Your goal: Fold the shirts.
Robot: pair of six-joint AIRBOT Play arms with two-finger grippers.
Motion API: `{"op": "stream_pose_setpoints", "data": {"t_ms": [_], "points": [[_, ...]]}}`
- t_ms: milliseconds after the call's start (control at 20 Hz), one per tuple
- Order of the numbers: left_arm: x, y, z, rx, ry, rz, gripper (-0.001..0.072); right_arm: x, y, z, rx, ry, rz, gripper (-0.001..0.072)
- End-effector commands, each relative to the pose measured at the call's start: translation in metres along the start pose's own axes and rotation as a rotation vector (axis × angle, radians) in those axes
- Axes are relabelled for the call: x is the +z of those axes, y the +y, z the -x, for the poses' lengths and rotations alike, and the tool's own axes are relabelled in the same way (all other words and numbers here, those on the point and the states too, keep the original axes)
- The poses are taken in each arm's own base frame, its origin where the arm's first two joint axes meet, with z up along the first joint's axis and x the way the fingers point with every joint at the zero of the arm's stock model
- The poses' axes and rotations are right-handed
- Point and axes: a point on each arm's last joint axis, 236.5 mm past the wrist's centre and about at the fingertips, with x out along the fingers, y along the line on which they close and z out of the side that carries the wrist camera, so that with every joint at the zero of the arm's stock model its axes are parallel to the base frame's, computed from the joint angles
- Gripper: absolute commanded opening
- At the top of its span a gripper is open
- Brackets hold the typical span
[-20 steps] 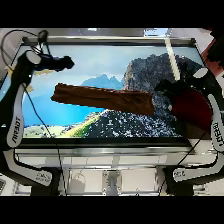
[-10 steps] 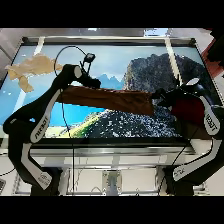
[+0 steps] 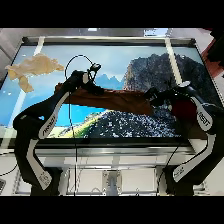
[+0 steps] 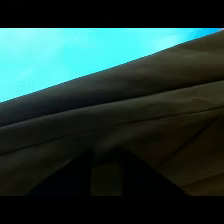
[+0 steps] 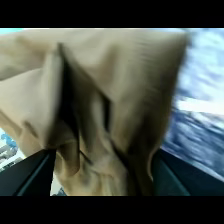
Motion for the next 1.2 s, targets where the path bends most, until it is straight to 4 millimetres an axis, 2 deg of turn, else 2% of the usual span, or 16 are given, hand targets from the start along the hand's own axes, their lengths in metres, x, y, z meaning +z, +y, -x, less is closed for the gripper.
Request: {"op": "stream_pose_setpoints", "data": {"t_ms": [0, 50, 150, 200, 250, 300, 450, 600, 750, 850, 1000, 1150], "points": [[-0.002, 0.000, -0.003, -0.001, 0.008, 0.004, 0.0179, -0.008, 0.017, -0.017, 0.013, 0.022, 0.036, 0.0676], [-0.003, -0.001, -0.005, -0.004, 0.012, 0.007, 0.0179, -0.010, 0.021, -0.021, 0.012, 0.028, 0.044, 0.0650], [-0.007, -0.002, -0.010, -0.012, 0.023, 0.013, 0.0081, -0.015, 0.028, -0.028, 0.012, 0.042, 0.055, 0.0589], [-0.008, -0.003, -0.012, -0.017, 0.028, 0.017, 0.0067, -0.017, 0.033, -0.030, 0.025, 0.045, 0.053, 0.0422], [-0.009, -0.004, -0.013, -0.021, 0.031, 0.018, 0.0013, -0.017, 0.042, -0.031, 0.056, 0.042, 0.052, 0.0080], [-0.009, -0.005, -0.014, -0.025, 0.033, 0.021, 0.0013, -0.015, 0.055, -0.029, 0.106, 0.030, 0.076, 0.0038], [-0.017, -0.008, -0.014, -0.039, 0.063, 0.029, 0.0012, -0.006, 0.093, -0.011, 0.208, 0.009, 0.170, 0.0037], [-0.022, -0.028, -0.012, -0.107, 0.089, 0.067, 0.0012, 0.002, 0.122, 0.012, 0.225, 0.005, 0.227, 0.0037], [-0.022, -0.060, -0.013, -0.149, 0.096, 0.076, 0.0012, 0.001, 0.131, 0.034, 0.147, 0.047, 0.295, 0.0036], [-0.021, -0.096, -0.013, -0.195, 0.088, 0.052, 0.0012, 0.001, 0.137, 0.051, 0.097, 0.058, 0.337, 0.0036], [-0.008, -0.136, -0.015, -0.207, 0.020, 0.044, 0.0012, 0.007, 0.164, 0.081, 0.080, 0.027, 0.398, 0.0036], [-0.004, -0.151, -0.015, -0.217, -0.003, 0.063, 0.0012, 0.011, 0.185, 0.106, 0.053, -0.012, 0.436, 0.0036]]}}
